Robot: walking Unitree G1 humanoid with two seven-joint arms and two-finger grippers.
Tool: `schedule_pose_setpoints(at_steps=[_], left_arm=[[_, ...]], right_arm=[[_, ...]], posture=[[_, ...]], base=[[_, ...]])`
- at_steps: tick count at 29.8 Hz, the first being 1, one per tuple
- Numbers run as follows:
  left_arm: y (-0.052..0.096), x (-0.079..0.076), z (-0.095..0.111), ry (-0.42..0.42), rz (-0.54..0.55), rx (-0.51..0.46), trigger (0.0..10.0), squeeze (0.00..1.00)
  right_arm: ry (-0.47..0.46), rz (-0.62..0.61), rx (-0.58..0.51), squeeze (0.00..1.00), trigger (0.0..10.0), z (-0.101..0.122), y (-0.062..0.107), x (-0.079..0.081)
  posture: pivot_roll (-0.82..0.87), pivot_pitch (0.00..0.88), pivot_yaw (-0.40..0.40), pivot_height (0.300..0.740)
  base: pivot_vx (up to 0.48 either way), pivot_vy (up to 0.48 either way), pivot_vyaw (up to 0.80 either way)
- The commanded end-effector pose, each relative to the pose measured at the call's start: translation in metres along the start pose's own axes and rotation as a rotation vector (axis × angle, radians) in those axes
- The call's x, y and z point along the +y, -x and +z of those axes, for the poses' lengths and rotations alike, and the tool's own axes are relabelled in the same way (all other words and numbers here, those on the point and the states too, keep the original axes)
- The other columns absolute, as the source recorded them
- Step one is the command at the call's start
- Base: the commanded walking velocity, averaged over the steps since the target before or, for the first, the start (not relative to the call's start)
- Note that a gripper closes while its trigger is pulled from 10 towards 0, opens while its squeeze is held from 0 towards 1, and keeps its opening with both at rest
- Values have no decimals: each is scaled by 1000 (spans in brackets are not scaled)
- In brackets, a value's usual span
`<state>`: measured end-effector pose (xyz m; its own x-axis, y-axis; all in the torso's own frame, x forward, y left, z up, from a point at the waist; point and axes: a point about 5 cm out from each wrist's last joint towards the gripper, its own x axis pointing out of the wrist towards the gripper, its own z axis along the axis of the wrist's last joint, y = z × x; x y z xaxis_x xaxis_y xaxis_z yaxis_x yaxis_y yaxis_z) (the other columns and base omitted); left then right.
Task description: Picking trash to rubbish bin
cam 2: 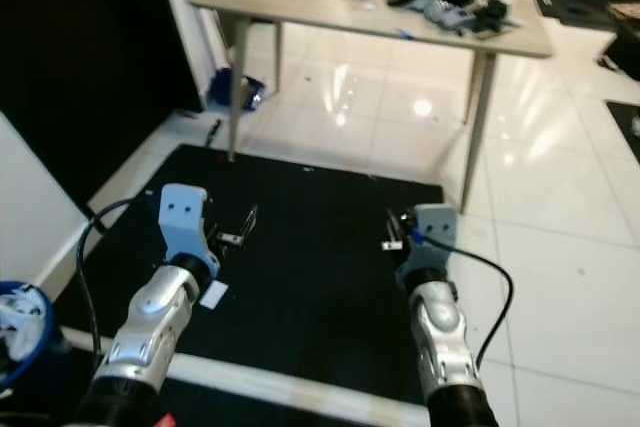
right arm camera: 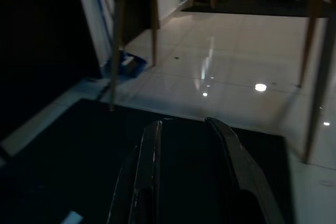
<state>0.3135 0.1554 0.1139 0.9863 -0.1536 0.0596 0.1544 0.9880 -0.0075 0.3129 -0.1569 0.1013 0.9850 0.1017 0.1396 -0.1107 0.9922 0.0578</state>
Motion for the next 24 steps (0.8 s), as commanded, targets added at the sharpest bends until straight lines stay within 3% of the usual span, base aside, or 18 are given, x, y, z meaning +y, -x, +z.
schedule_pose_setpoints(at_steps=[1, 24], left_arm=[[2, 2, -3, -3, 6, 15, 10000, 0], [0, 3, -2, -1, 13, 15, 10000, 0]], right_arm=[[-11, 9, 23, 0, 10000, -5, 3, 5], [-6, -2, 35, 0, 10000, -7, 5, 2]], posture=[[28, 125, 31, 740], [26, 128, 38, 740]], base=[[296, 0, 0], [295, 0, 0]])
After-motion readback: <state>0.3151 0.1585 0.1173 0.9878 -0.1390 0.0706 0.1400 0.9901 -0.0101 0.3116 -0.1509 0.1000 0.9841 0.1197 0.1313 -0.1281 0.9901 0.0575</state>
